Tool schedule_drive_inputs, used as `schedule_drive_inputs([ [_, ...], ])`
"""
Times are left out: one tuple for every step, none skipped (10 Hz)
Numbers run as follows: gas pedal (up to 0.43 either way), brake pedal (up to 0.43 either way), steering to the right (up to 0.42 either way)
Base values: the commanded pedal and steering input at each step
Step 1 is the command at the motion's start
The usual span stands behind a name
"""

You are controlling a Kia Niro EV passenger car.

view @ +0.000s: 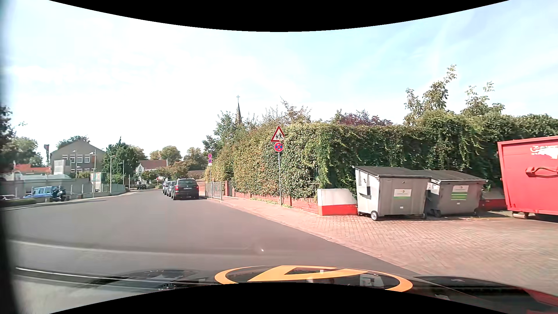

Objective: Follow the waypoints while adhering to traffic rules and regulations

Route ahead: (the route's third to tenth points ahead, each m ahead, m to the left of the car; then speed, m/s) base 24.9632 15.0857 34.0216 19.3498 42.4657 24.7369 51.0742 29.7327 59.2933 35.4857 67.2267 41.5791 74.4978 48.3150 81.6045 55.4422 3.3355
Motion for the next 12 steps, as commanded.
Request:
schedule_drive_inputs([
  [0.059, 0.000, -0.217],
  [0.059, 0.000, -0.229],
  [0.059, 0.000, -0.244],
  [0.059, 0.000, -0.255],
  [0.059, 0.000, -0.261],
  [0.067, 0.000, -0.268],
  [0.067, 0.000, -0.277],
  [0.110, 0.000, -0.292],
  [0.110, 0.000, -0.299],
  [0.110, 0.000, -0.305],
  [0.110, 0.000, -0.307],
  [0.110, 0.000, -0.314],
])
